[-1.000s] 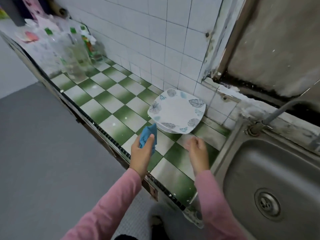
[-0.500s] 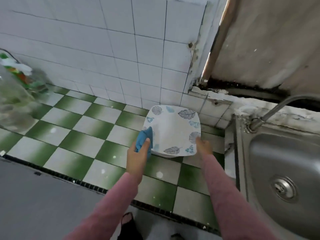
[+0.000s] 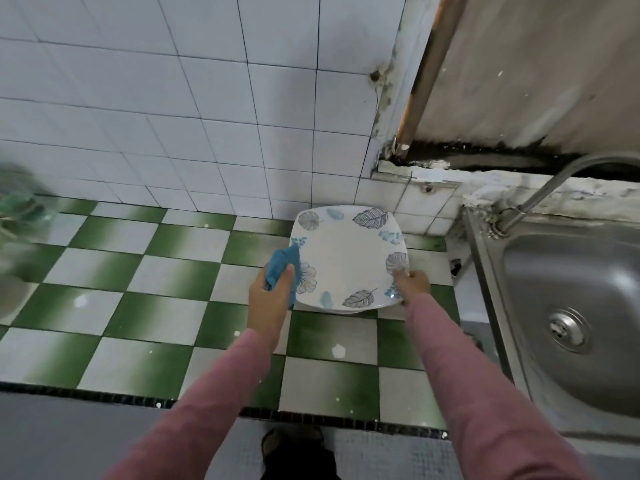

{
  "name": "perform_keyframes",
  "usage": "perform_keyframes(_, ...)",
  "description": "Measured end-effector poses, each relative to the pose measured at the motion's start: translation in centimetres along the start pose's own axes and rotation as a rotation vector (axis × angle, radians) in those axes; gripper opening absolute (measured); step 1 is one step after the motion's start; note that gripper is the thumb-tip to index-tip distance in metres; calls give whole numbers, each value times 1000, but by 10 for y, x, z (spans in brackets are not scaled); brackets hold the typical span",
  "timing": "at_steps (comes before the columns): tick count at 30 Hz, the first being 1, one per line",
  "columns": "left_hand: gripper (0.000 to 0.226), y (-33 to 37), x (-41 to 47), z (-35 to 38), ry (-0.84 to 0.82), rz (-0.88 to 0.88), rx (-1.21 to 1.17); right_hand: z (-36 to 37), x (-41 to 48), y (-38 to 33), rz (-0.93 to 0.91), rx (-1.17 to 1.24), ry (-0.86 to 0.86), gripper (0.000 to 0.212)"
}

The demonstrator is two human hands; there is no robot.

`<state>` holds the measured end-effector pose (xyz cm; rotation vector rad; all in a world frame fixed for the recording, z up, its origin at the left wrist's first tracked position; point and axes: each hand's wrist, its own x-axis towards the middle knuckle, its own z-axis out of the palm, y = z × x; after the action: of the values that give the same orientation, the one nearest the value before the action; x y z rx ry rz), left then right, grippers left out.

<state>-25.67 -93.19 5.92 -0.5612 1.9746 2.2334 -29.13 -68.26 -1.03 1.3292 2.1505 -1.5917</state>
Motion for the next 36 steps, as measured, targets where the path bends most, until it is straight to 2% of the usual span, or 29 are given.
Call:
perform_keyframes(4,23,-4,1,0,-12,-4,13,-1,0,4,-21,-11,8,27)
perform_keyframes(8,18,-7,3,-1,-12,10,17,-5,-4,16,-48,106,40,17)
perform_keyframes(14,32,-13,6,5,-27,13,11,-12,-11,27,-55,253,102,11)
perform_keyframes(20,22,-9,7,-2,-71,37,12,-14,-20,42,-33,374,131,21)
perform_keyframes(24,25,-10,11,-12,-59,68,34,-19,-29,49,5,441,117,22)
perform_keyframes(28,24,-11,12,-13,-60,77,22,-30,-33,47,80,530,-25,27)
perform_keyframes(31,20,-11,10,-10,-56,89,14,-37,-28,49,74,463,-106,41)
perform_keyframes(36,21,-11,11,-4,-36,88,2,-40,-33,50,80,386,-58,34)
